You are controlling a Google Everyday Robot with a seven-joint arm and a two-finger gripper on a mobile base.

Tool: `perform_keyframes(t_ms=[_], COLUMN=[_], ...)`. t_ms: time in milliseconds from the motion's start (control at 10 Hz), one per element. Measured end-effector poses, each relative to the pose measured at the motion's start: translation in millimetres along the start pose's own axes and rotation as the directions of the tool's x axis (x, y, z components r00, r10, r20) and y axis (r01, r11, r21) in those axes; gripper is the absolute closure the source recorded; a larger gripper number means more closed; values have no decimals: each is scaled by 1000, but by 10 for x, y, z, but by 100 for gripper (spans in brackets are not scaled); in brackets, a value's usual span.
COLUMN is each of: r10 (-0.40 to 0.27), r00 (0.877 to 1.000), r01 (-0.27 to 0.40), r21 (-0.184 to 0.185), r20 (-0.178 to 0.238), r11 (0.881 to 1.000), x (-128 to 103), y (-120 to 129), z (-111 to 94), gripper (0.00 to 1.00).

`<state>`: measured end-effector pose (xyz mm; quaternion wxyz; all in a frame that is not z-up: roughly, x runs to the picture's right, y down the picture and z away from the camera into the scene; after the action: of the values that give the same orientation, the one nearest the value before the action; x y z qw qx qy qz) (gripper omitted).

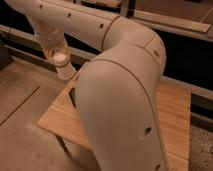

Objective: Place the ceramic cup over the eraser

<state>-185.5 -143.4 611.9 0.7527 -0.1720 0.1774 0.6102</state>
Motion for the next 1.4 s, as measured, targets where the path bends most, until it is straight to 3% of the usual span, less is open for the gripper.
perform_keyframes(t_ms=[100,400,800,1400], r10=[-12,7,40,17], r00=[999,995,997,1000], r01=[12,-2,-35,-15], r21=[-7,-43,-75,-76], r20=[53,99,63,24], r11=[1000,999,997,997], x=[-75,-60,93,169], y=[-57,-218,-294,-34], z=[-22,65,346,553], gripper=[100,100,100,100])
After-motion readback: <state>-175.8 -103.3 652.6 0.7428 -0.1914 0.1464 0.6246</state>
